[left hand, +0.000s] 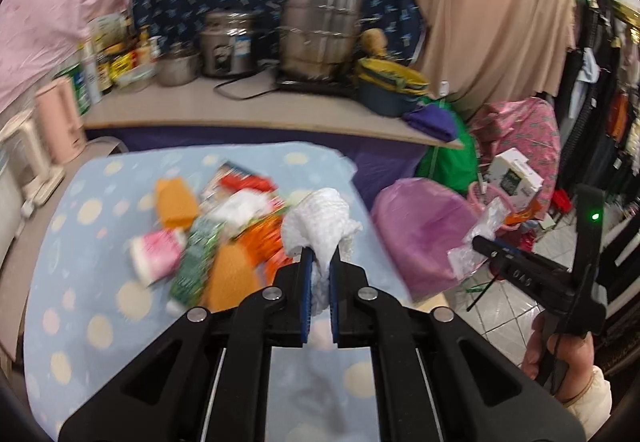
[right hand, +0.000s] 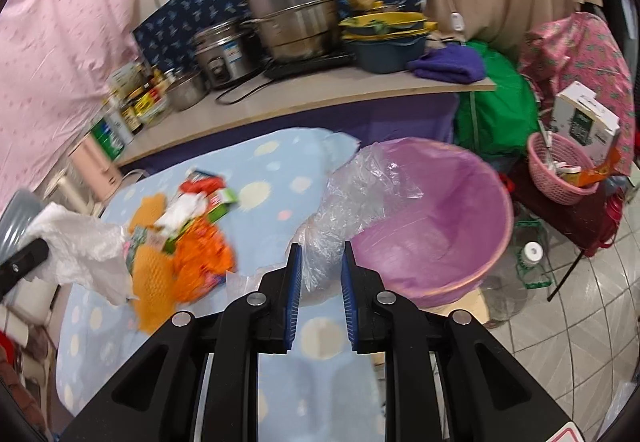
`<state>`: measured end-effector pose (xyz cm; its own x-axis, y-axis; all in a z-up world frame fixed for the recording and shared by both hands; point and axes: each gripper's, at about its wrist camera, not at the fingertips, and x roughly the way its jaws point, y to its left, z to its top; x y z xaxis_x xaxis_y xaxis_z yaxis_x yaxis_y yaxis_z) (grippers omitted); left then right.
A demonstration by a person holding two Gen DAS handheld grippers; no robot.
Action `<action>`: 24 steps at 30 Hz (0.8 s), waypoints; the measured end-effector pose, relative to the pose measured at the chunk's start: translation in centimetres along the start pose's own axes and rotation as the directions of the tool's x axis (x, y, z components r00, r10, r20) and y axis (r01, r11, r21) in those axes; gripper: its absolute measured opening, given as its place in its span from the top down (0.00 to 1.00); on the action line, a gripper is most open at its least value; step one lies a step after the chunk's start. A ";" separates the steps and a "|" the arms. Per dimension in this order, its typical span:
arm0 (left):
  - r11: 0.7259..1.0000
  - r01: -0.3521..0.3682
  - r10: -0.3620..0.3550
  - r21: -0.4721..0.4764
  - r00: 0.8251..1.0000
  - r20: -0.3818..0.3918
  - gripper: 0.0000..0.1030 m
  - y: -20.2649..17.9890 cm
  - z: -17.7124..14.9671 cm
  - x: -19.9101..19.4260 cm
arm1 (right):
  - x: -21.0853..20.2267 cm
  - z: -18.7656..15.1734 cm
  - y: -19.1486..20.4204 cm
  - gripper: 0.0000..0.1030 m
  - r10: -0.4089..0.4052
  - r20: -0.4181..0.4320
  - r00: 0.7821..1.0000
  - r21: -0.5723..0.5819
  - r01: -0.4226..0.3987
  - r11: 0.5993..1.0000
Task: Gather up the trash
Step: 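Carry tissue and clear bag over the pink bin and open both tools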
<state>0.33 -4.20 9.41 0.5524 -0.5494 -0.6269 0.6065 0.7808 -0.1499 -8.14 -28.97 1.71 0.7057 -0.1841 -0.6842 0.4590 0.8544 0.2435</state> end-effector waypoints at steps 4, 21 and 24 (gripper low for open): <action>0.995 0.075 -0.077 0.064 0.997 0.030 0.94 -4.2 2.9 2.7 | 0.8 1.8 -3.5 0.82 -0.056 0.009 0.998 0.028 0.056 0.998; 0.965 0.197 -0.182 0.175 0.979 -0.097 0.94 -15.6 5.4 18.2 | 8.6 4.1 -11.4 0.79 -0.100 -0.078 0.992 0.137 0.110 0.984; 0.965 0.200 -0.180 0.171 0.975 -0.129 0.94 -16.0 4.7 20.2 | 9.5 4.0 -11.8 0.77 -0.108 -0.086 0.990 0.135 0.119 0.984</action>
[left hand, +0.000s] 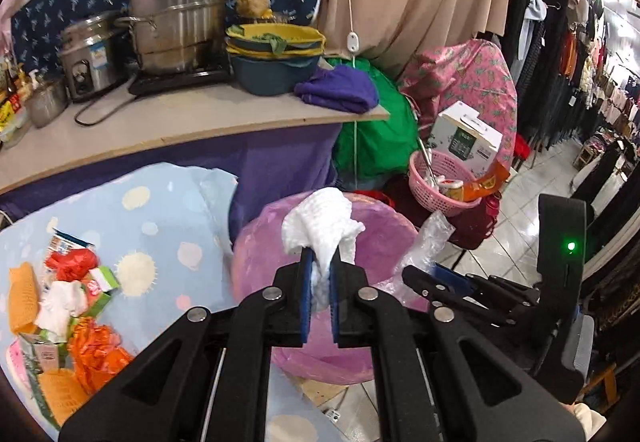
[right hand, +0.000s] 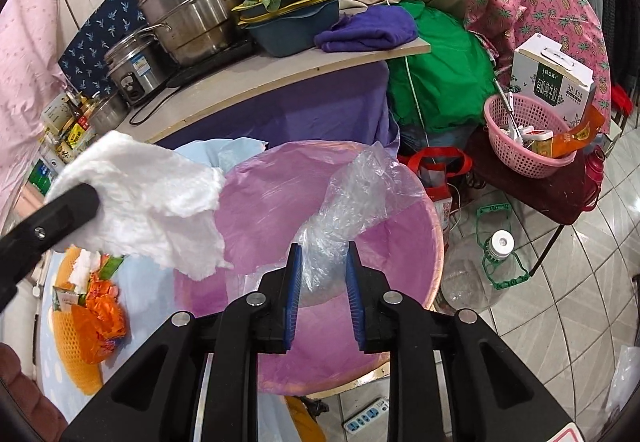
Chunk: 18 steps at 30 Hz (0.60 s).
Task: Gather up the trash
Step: 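Carry tissue and clear bag over the pink bin and open both tools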
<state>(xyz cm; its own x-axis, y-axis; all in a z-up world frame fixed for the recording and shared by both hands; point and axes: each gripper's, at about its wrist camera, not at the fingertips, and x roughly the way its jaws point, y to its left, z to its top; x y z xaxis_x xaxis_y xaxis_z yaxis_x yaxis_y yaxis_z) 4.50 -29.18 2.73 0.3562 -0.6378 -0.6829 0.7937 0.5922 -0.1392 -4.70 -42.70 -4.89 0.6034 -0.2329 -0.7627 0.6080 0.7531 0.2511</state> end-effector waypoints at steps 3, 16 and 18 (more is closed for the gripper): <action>1.000 0.005 -0.005 -0.002 1.000 -0.015 0.93 0.3 -0.6 1.2 | 0.7 -0.1 0.0 0.76 -0.005 -0.005 1.000 -0.004 0.005 1.000; 1.000 0.021 -0.021 -0.011 1.000 0.005 0.50 0.9 -1.8 2.1 | 0.1 0.3 0.6 0.41 -0.025 0.037 0.999 -0.007 0.025 1.000; 1.000 0.017 -0.017 -0.012 1.000 0.010 0.46 0.9 -1.7 1.7 | -0.6 0.3 0.7 0.41 -0.021 0.049 0.999 -0.003 0.021 1.000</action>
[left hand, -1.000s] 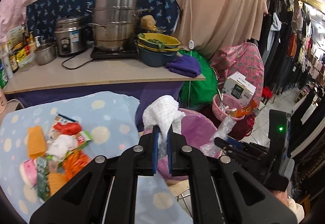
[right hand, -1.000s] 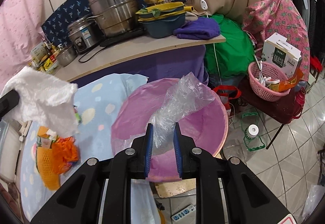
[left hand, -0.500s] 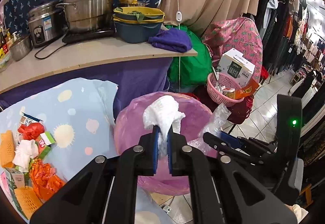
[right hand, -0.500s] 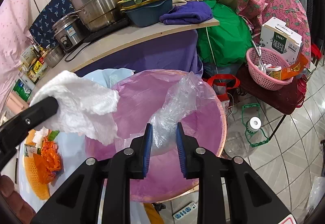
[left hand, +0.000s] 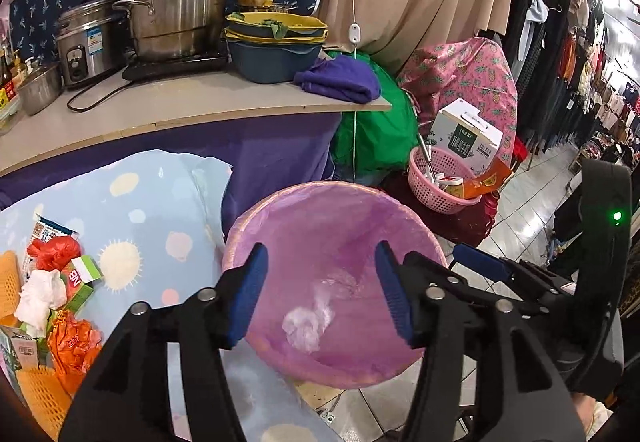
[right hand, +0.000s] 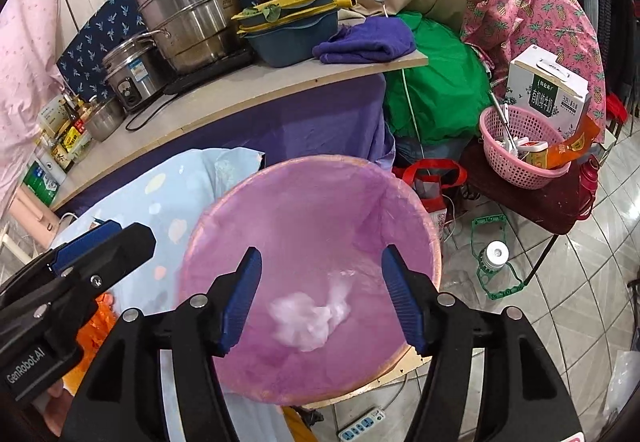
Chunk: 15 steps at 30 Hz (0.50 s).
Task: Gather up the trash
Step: 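Carry tissue and clear bag over the pink bin and open both tools, then grasp the orange foam net with the left tool while the right tool grasps the orange bag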
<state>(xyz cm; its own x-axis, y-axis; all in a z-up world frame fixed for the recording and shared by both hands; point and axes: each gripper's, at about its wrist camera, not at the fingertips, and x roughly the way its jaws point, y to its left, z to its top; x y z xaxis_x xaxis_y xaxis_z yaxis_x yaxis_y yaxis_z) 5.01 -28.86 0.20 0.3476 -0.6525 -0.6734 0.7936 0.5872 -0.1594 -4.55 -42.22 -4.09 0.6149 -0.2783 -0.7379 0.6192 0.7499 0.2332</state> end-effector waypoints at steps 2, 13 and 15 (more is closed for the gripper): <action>1.000 -0.003 0.003 -0.006 1.000 0.006 0.45 0.1 0.0 -0.6 | -0.8 0.0 0.2 0.39 0.003 0.013 1.000 0.000 -0.003 1.000; 0.993 -0.098 0.102 -0.063 0.993 0.063 0.33 1.5 -2.1 -6.7 | -5.6 -1.2 2.7 0.35 0.053 0.059 0.997 -0.044 -0.051 0.998; 0.989 -0.127 0.132 -0.080 0.989 0.062 0.32 2.3 -2.9 -7.7 | -6.2 -1.6 3.4 0.35 0.063 0.063 0.996 -0.053 -0.060 0.997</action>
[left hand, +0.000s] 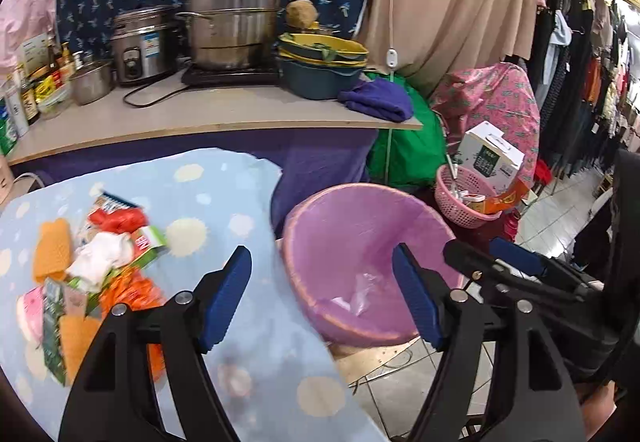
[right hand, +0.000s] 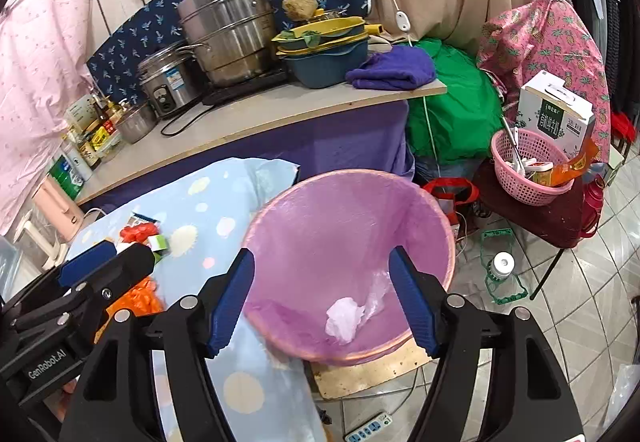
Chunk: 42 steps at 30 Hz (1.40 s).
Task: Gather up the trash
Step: 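Grasp the orange foam net with the left tool while the right tool grasps the orange bag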
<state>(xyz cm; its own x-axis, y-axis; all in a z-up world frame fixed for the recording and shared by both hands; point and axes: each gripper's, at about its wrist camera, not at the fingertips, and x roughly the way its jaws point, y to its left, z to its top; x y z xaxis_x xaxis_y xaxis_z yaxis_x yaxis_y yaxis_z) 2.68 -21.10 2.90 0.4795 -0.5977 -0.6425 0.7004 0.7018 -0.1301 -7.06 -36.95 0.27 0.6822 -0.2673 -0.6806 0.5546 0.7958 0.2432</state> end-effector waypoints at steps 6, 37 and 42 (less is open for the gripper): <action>0.991 -0.085 0.086 -0.102 0.996 0.002 0.30 4.8 -2.3 -3.0 | -1.0 -1.8 3.5 0.33 0.034 -0.012 0.999 -0.062 -0.034 0.998; 0.853 -0.339 0.278 -0.396 0.938 -0.206 0.16 23.2 -14.1 -6.8 | 8.3 -10.2 22.5 0.30 0.122 -0.247 0.961 -0.274 -0.190 0.943; 0.855 -0.305 0.240 -0.420 0.950 -0.202 0.16 23.2 -14.2 -6.7 | 10.3 -9.8 22.7 0.35 0.106 -0.263 0.959 -0.266 -0.178 0.947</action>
<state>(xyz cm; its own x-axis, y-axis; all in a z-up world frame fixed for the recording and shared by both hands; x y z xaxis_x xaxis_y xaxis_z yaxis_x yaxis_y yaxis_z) 8.24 4.70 -6.59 0.5166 -0.3213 -0.7937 0.2305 0.9449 -0.2325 7.92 -16.34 -8.00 0.5875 -0.0292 -0.8087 0.2774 0.9461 0.1673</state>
